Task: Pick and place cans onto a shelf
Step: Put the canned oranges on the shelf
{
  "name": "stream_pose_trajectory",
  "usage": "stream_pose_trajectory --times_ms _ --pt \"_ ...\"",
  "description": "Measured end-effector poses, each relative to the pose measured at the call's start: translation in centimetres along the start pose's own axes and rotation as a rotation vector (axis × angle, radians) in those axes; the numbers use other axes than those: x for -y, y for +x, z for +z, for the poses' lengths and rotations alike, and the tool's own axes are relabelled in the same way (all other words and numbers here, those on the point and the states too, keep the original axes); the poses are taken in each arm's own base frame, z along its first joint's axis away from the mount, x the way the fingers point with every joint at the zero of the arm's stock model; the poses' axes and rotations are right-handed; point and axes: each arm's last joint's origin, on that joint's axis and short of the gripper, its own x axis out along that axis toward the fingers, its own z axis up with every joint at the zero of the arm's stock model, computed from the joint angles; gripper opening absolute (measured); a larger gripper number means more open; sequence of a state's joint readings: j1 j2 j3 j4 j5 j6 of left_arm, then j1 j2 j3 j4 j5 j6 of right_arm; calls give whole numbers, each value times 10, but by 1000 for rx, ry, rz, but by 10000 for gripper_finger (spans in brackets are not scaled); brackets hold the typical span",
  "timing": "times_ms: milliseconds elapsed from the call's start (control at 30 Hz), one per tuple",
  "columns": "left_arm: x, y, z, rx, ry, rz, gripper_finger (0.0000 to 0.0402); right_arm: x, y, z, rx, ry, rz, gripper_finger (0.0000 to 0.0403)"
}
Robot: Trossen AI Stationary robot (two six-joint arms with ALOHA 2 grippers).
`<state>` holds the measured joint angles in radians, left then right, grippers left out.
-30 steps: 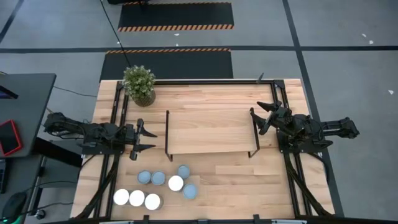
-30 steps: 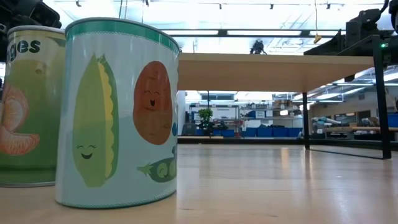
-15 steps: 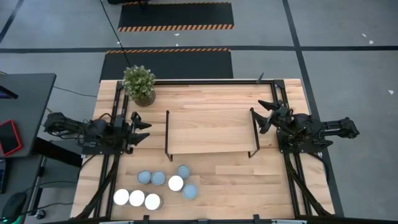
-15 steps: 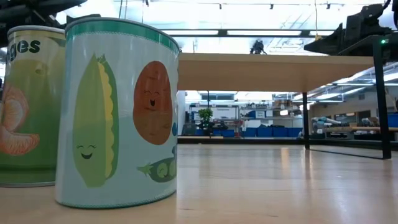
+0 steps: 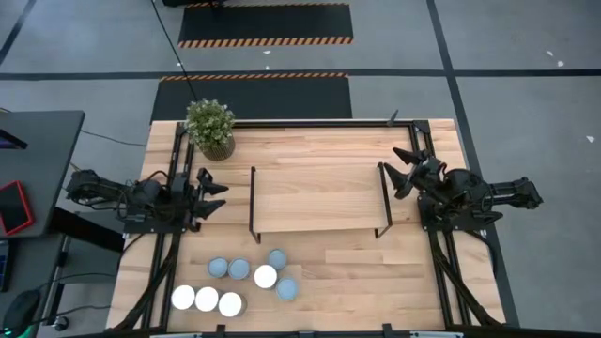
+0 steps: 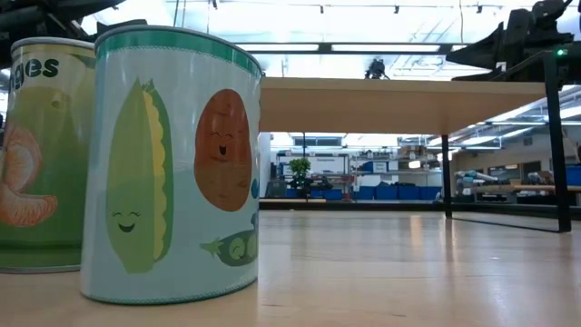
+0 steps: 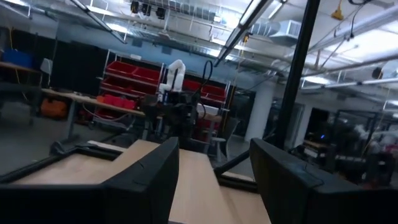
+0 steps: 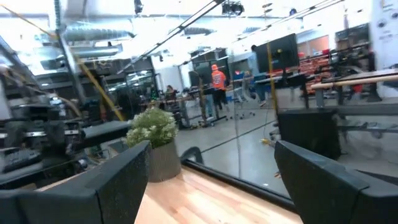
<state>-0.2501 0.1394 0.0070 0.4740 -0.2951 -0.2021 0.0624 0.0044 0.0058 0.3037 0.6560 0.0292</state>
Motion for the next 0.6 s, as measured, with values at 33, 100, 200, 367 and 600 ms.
stream_pose_trajectory --times_ms 33,100,200,367,600 --pt "0 0 0 -1 -9 1 204 0 0 0 -1 14 17 347" --pt "0 0 0 0 -16 0 204 -2 0 1 5 22 63 347" --pt "0 0 0 0 -17 0 204 -4 0 6 13 17 111 347" --pt "0 0 0 0 -14 2 204 -5 0 15 21 10 136 347" --pt "-3 0 -7 -57 -3 73 204 -9 3 22 7 1 198 347"
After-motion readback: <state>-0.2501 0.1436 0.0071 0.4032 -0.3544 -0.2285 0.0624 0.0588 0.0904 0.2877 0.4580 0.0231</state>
